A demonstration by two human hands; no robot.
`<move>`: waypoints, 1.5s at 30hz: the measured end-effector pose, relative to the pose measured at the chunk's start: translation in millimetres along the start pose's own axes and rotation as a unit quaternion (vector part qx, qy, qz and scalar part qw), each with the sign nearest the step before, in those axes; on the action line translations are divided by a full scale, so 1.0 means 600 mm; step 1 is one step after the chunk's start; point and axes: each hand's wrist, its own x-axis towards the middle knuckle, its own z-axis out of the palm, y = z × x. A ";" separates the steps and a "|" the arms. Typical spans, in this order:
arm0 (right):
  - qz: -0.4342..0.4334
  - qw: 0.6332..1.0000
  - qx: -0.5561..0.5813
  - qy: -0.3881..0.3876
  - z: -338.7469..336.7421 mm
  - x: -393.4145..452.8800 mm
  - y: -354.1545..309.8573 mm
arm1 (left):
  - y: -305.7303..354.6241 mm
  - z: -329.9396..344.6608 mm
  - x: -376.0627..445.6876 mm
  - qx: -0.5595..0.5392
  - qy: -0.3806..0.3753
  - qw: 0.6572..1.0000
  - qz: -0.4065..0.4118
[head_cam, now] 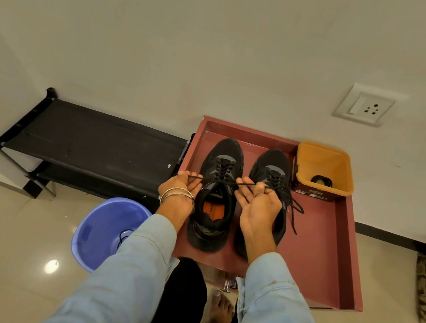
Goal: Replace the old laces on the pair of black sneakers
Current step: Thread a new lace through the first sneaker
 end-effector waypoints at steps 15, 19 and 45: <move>-0.085 0.954 -0.288 -0.006 0.009 0.005 0.019 | -0.027 0.022 -0.018 0.235 -0.007 0.963 0.128; -0.059 0.968 -0.242 -0.005 0.008 0.002 0.020 | -0.022 0.016 -0.013 0.211 0.018 0.973 0.096; -0.232 0.745 -0.604 -0.163 0.034 0.021 -0.036 | 0.048 0.034 -0.022 0.517 -0.196 0.739 0.384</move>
